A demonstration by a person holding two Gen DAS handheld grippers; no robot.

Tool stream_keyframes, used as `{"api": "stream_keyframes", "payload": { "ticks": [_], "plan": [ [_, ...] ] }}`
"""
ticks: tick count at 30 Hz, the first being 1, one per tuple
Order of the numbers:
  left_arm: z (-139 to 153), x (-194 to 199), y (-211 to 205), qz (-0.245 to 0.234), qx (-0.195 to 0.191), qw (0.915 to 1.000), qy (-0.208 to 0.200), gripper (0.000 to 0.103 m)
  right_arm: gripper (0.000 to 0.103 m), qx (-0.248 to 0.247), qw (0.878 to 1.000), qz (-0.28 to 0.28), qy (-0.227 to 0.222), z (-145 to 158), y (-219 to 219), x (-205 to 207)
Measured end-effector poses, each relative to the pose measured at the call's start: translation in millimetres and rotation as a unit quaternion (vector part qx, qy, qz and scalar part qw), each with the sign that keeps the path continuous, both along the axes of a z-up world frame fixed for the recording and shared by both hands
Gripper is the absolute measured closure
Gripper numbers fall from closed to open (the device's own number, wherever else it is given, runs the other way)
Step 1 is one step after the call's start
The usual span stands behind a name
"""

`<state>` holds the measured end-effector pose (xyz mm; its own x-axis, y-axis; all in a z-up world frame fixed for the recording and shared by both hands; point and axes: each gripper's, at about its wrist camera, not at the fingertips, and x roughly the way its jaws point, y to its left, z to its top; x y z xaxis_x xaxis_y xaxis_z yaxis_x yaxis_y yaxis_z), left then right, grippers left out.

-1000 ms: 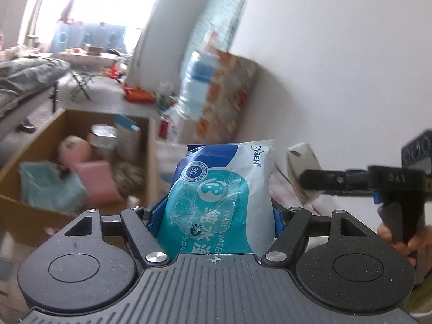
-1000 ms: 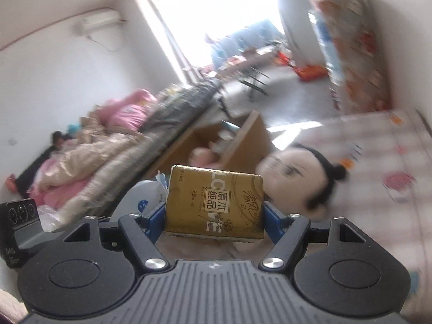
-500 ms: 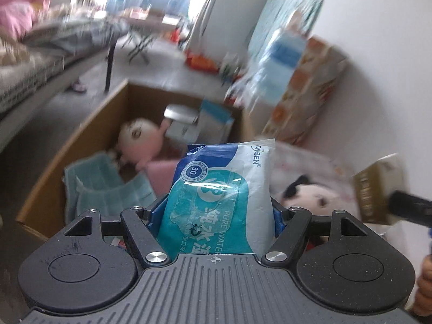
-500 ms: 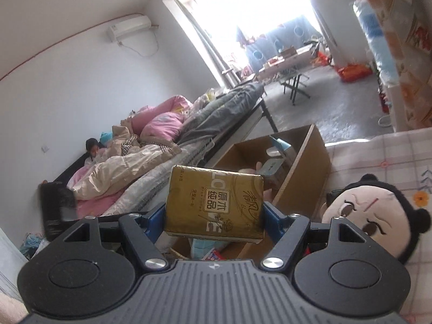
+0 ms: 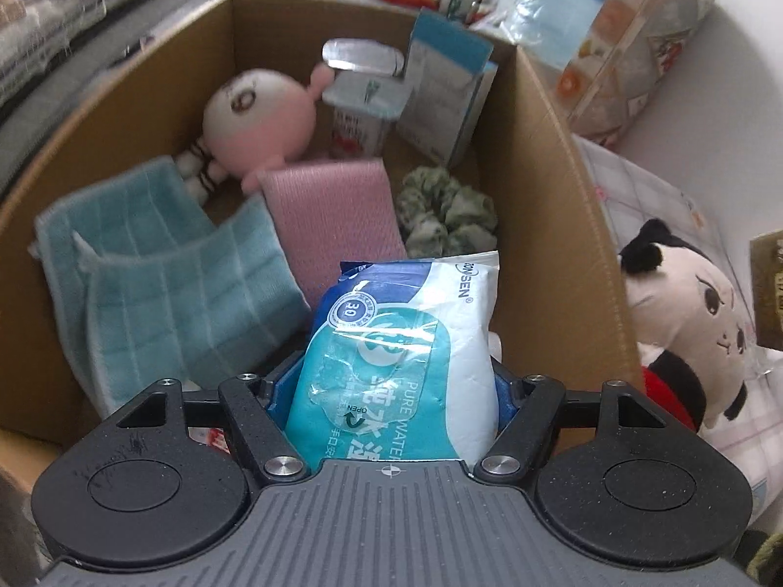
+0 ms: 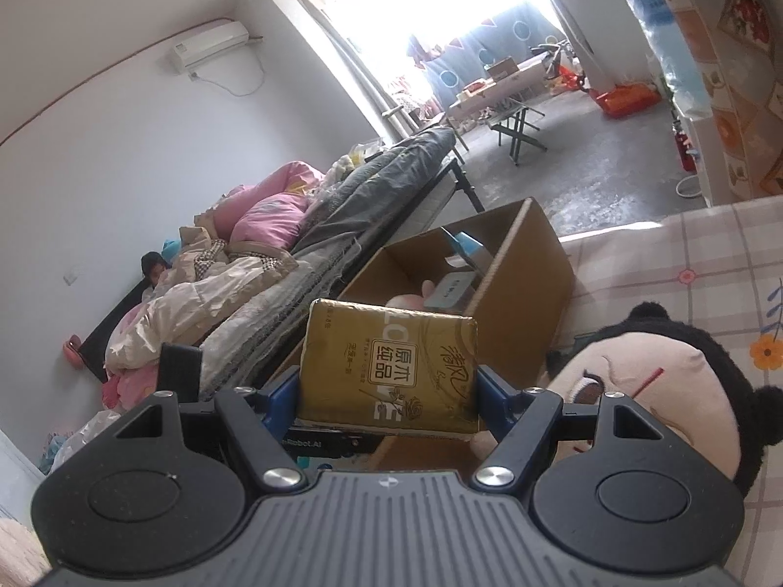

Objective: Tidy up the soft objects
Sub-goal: 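Carry the wipes in the left gripper while the right gripper carries the gold pack over the box, then lower the wipes into the box and open the left gripper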

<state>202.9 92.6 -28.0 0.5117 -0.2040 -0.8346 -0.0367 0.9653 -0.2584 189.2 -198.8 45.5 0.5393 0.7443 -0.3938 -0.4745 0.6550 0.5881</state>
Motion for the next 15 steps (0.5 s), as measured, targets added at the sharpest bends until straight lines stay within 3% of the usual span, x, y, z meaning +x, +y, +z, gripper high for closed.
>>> {"api": "stream_keyframes", "payload": {
  "ticks": [5,11,15],
  "plan": [
    [0.0,0.7,-0.1,0.027,-0.008,0.9996,-0.004,0.031,0.027,-0.001,1.0,-0.004,-0.008,1.4,-5.8,-3.7],
    [-1.5,6.3,1.0,0.054,-0.038,0.9972,0.033,0.03,0.027,0.004,1.0,-0.002,-0.014,2.2,-10.6,-4.7],
    [-0.5,6.3,2.8,0.063,-0.054,0.996,0.033,0.03,0.027,0.006,1.0,-0.001,-0.01,1.2,-11.9,-5.8]
  ]
}}
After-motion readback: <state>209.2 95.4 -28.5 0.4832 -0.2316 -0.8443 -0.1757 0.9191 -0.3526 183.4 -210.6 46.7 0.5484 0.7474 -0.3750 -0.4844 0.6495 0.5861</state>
